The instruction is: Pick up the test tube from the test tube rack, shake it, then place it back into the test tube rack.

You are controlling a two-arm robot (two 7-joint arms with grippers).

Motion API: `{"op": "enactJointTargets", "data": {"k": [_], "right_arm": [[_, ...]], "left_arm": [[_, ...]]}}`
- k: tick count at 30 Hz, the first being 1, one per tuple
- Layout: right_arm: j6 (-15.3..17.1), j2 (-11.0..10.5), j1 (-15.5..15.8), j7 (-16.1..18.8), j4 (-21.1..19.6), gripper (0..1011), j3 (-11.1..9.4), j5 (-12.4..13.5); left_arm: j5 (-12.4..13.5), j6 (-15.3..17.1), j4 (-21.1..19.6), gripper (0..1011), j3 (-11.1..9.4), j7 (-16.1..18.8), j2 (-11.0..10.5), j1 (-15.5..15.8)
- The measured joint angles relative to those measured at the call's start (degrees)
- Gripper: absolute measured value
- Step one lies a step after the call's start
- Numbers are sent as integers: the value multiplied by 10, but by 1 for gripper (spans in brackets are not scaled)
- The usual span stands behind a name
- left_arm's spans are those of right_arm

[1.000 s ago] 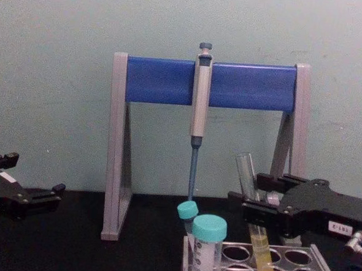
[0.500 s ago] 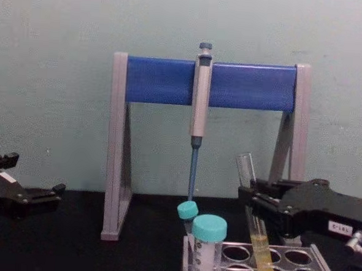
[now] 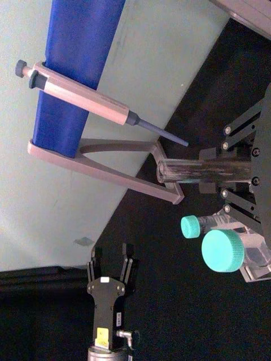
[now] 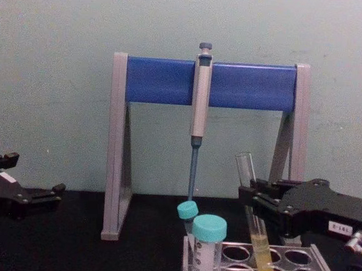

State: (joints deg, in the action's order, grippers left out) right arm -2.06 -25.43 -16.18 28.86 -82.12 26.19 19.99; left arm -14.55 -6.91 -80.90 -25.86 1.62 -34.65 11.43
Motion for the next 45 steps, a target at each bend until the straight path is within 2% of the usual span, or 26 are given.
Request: {"op": "enactJointTargets", "data": {"k": [6, 13, 15, 22, 28, 35, 45], "right_arm": [[-3, 0, 2, 0, -1, 214, -2, 0], [-37, 0, 19, 1, -21, 214, -24, 9], [-54, 0, 28, 5, -35, 214, -38, 23], [-89, 0, 45, 23, -66, 214, -69, 67], [-127, 8, 54, 30, -72, 214, -90, 96], [-142, 14, 58, 29, -68, 214, -98, 99], [-145, 18, 58, 28, -67, 214, -100, 94]], "left_arm": [[0, 0, 0, 1001, 0, 0, 0, 0], [0, 0, 0, 1002, 0, 0, 0, 0], [0, 0, 0, 1001, 0, 0, 0, 0], [0, 0, 0, 1001, 0, 0, 0, 0], [0, 0, 0, 1001, 0, 0, 0, 0], [0, 0, 0, 1001, 0, 0, 0, 0], [0, 0, 0, 1001, 0, 0, 0, 0]]}}
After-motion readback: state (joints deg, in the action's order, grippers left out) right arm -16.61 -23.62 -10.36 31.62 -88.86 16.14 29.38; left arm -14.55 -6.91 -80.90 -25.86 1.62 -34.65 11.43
